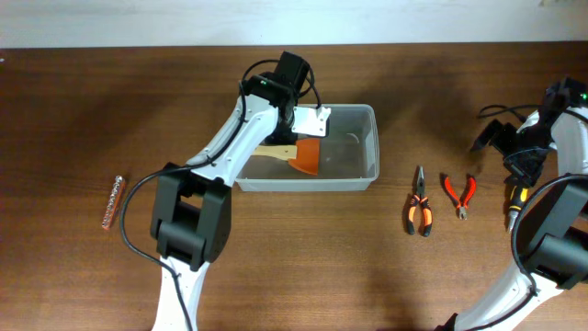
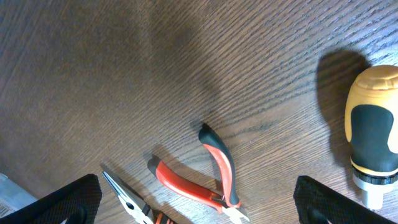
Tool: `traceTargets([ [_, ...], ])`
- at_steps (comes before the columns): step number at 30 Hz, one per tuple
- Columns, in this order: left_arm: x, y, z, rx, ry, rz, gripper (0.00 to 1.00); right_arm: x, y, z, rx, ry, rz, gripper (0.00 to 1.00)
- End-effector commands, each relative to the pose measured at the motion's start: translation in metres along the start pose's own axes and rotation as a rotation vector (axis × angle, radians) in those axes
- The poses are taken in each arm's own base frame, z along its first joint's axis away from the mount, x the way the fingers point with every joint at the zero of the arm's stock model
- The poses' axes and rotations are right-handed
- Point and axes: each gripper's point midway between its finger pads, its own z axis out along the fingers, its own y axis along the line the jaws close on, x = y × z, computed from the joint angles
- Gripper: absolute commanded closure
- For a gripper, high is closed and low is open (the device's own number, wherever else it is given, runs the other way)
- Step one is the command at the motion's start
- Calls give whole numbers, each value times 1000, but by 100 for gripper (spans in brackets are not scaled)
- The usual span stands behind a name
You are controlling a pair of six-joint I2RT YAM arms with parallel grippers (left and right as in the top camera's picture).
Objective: Pack container
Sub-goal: 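Carry the file into the container and open the left gripper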
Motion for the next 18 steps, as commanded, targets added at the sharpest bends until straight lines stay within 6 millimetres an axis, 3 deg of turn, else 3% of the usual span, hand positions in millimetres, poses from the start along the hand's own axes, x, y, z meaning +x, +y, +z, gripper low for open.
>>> traceTargets([
  [1, 9, 22, -11, -103, 91, -117, 82, -4, 5, -16, -17, -42, -4, 1],
  [3, 11, 35, -25, -169, 133, -177, 72, -4, 5, -16, -17, -42, -4, 1],
  [4, 10, 42, -35, -202, 137, -208, 58, -4, 5, -16, -17, -42, -4, 1],
  [6, 4, 54, -57, -253, 105, -272, 1, -4, 5, -16, -17, -42, -4, 1],
  [10, -2, 78, -111, -362, 19, -421, 1, -4, 5, -16, -17, -42, -4, 1],
  [14, 4, 75, -167, -394, -13, -493, 1, -4, 5, -16, -17, -42, -4, 1],
  [16, 21, 64, -189, -396, 21, -563, 1, -4, 5, -16, -17, -42, -4, 1],
  [18, 50, 49, -205, -382, 84, -680, 1, -4, 5, -16, -17, -42, -4, 1],
])
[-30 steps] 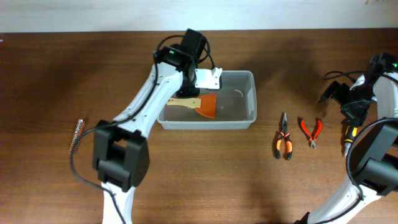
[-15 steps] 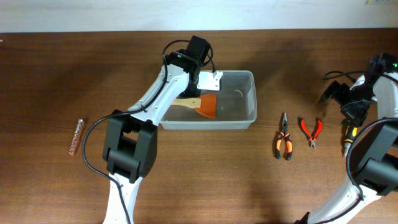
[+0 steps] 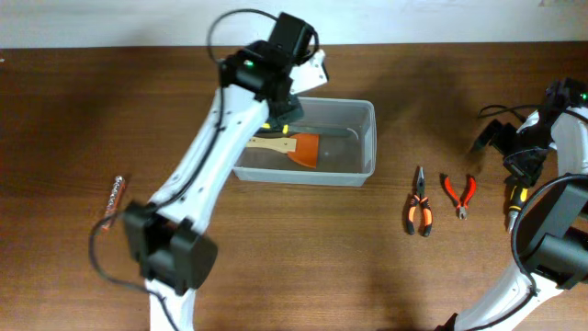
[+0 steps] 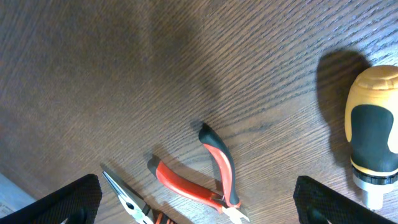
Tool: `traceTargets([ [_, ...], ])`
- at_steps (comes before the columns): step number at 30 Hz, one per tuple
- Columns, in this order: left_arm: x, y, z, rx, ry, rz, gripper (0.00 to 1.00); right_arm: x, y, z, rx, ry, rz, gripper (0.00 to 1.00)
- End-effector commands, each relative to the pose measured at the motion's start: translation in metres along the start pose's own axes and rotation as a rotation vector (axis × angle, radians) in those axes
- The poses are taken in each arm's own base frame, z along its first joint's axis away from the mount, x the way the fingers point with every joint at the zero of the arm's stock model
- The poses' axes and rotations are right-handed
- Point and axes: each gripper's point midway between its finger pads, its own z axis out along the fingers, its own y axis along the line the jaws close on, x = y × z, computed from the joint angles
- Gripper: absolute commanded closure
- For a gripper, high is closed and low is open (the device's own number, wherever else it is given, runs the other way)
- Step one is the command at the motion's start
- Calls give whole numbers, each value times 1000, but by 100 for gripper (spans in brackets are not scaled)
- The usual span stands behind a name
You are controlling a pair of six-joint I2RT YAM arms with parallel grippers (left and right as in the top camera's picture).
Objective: Pack container
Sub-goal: 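Carry the file into the container and open the left gripper, then move the left gripper to the orange socket-bit strip and grasp it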
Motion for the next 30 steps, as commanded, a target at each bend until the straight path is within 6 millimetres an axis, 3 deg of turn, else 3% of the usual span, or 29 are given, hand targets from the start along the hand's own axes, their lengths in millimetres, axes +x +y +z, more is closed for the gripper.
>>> traceTargets([
  [1, 49, 30, -47, -68, 71, -269, 1, -4, 5, -16, -18, -42, -4, 1],
  [2, 65, 30, -49, -53, 110, -317, 1, -4, 5, -16, -18, -42, -4, 1],
  [8, 211, 15, -44, 125, 517, -769, 1, -4, 5, -16, -18, -42, -4, 1],
  [12, 274, 4, -23, 264, 602, -999, 0, -4, 5, -16, -18, -42, -4, 1],
  [14, 311, -4, -2, 333, 604, -1126, 1, -4, 5, -16, -18, -42, -4, 1],
  [19, 342, -18, 40, 461, 446, -1150, 4, -4, 5, -16, -18, -42, -4, 1],
  [24, 388, -37, 72, 378, 525, -1108, 4, -4, 5, -16, -18, -42, -4, 1],
  [29, 397, -42, 99, 341, 463, -1017, 11, -4, 5, -16, -18, -42, -4, 1],
  [30, 398, -41, 103, 332, 450, -995, 17, -4, 5, -16, -18, -42, -4, 1],
])
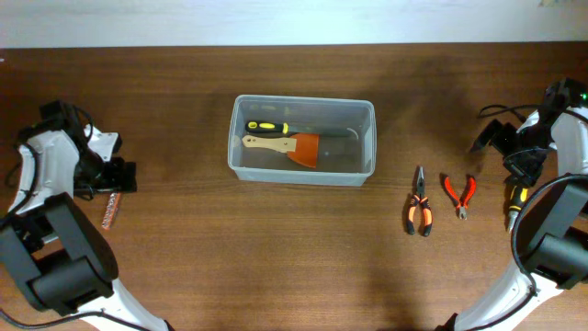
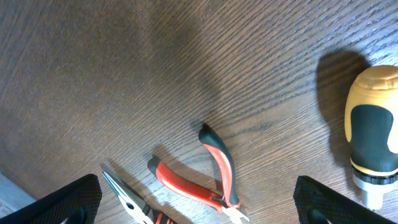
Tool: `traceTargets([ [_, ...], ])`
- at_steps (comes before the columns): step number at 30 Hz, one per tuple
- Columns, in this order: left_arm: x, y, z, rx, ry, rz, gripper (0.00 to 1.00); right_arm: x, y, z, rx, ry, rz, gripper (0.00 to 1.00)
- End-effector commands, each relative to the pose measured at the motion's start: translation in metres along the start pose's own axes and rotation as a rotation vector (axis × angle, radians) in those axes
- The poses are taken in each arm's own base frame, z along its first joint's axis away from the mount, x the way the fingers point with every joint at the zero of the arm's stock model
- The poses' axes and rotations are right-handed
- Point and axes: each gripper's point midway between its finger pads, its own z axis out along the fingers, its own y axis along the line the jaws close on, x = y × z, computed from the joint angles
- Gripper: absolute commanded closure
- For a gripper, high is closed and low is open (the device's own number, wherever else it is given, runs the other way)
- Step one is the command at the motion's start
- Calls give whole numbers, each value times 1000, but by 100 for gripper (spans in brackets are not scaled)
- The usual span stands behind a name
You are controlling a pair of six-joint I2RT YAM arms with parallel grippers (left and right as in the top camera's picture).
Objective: Pack container
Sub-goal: 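Move the left gripper to the orange socket-bit strip and grasp it, then lift the socket strip and lower it into the container, release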
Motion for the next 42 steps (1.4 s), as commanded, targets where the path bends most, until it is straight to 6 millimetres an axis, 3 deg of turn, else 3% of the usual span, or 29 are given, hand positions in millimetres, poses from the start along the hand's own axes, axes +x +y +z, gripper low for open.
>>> traceTargets([
  [1, 1, 2, 13, -1, -13, 111, 19, -4, 5, -16, -17, -42, -4, 1],
  [8, -5, 6, 33, -25, -58, 123, 19, -4, 5, -16, -17, -42, -4, 1],
  [14, 7, 1, 56, 14, 14, 118, 22, -4, 5, -16, -17, -42, -4, 1],
  [21, 7, 1, 61, 13, 20, 112, 28, -4, 5, -16, -17, -42, -4, 1],
  [23, 6, 2, 62, 12, 17, 112, 39, -4, 5, -16, -17, -42, -4, 1],
  [24, 6, 1, 63, 16, 18, 111, 59, -4, 5, -16, -17, -42, -4, 1],
  [25, 7, 1, 63, 17, 20, 111, 70, -4, 5, -16, -17, -42, -4, 1],
  [28, 11, -1, 62, 25, 35, 111, 96, -4, 5, -16, -17, -42, -4, 1],
  [32, 15, -4, 61, 38, 55, 85, 98, -4, 5, -16, -17, -42, -4, 1],
  [36, 0, -10, 38, 76, -6, 87, 98, -4, 5, -16, -17, -42, -4, 1],
  [38, -13, -14, 11, 79, -54, 102, 99, -4, 5, -16, -17, -42, -4, 1],
  [42, -47, -30, -72, 26, -182, 174, 98, -4, 5, -16, -17, -42, -4, 1],
])
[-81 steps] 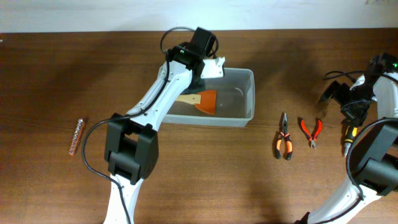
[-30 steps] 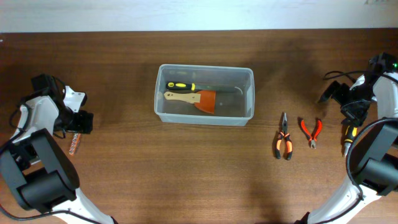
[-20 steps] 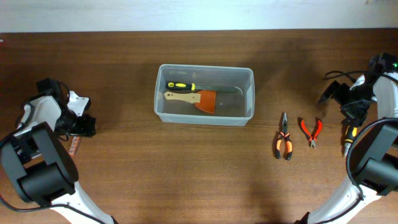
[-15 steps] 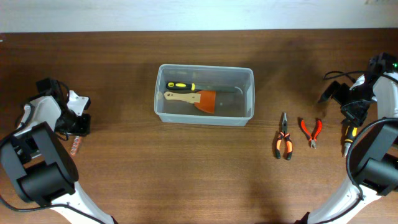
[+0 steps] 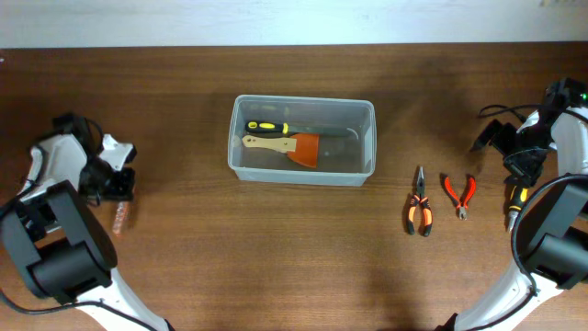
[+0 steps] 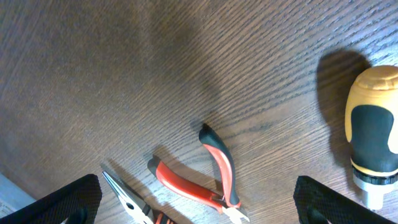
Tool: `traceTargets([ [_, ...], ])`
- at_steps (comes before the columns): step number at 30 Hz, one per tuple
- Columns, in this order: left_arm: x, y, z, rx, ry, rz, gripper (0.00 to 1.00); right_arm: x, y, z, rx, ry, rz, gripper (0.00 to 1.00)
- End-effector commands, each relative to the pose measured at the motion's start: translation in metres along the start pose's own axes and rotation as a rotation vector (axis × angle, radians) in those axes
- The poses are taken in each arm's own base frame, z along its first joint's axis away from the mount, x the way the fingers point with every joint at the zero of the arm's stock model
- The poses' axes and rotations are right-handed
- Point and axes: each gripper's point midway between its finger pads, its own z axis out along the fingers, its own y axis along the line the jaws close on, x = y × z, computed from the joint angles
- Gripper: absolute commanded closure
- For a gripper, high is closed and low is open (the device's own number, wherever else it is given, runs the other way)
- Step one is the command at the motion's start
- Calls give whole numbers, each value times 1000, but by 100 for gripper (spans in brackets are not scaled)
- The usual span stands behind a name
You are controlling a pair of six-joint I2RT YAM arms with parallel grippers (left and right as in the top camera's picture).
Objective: Pack container
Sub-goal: 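Lift the socket strip and lower it into the container, release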
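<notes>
A clear plastic container (image 5: 367,147) stands mid-table and holds a yellow-black screwdriver (image 5: 266,127) and a wooden-handled orange scraper (image 5: 292,145). At the far left my left gripper (image 5: 114,184) sits over the upper end of a small reddish rod (image 5: 119,219), with its jaws looking spread. My right gripper (image 6: 199,205) is open above the table at the far right, with nothing between its fingers (image 6: 68,200). Red cutters (image 6: 205,180) lie just under it.
Orange-handled pliers (image 5: 419,213) and the red cutters (image 5: 460,195) lie right of the container. A yellow-black screwdriver (image 6: 373,137) lies at the far right, by the right arm. The table's back edge meets a pale wall.
My left gripper has shifted slightly right and toward the front, and now covers the reddish rod's upper end. The right gripper and the tools have not moved.
My left gripper was inside the container at the orange scraper. Then it was above the container's back rim with the scraper lying inside. Then it stood at the far left by the reddish rod, and now it is over that rod. The right arm stayed still.
</notes>
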Motion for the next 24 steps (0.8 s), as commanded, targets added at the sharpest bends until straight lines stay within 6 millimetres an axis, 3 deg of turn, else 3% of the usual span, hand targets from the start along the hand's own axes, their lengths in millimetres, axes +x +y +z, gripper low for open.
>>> traceTargets([
  [1, -57, -25, -115, -92, -267, 98, 98, -4, 5, -16, -17, -42, -4, 1],
  [4, -81, -63, -176, -138, -397, 203, 98, -4, 5, -16, -17, -42, -4, 1],
  [6, -97, -99, -213, -162, -498, 303, 98, -4, 5, -16, -17, -42, -4, 1],
  [9, -114, -161, -245, -175, -611, 486, 98, -4, 5, -16, -17, -42, -4, 1],
  [11, -122, -200, -251, -169, -655, 601, 98, -4, 5, -16, -17, -42, -4, 1],
  [14, -129, -263, -247, -150, -696, 789, 98, -4, 5, -16, -17, -42, -4, 1],
  [18, -134, -333, -221, -154, -693, 1093, 98, -4, 5, -16, -17, -42, -4, 1],
  [21, -140, -371, -191, -151, -668, 1251, 98, -4, 5, -16, -17, -42, -4, 1],
  [24, -144, -395, -155, -136, -624, 1346, 98, -4, 5, -16, -17, -42, -4, 1],
])
